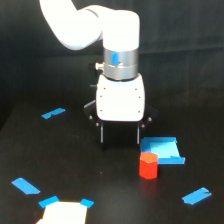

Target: Pick up the red object from the table

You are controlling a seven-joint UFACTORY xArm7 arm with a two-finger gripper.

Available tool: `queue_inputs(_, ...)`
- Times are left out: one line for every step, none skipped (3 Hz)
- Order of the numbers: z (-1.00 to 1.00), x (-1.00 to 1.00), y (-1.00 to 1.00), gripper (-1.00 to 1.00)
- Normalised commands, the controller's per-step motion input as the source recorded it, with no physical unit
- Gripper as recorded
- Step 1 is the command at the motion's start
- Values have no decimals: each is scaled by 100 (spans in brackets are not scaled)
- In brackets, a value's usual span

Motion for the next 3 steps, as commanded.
queue_inputs(-98,41,-100,48)
queue_inputs(-45,47,-100,84)
queue_inputs(-16,50,-100,100)
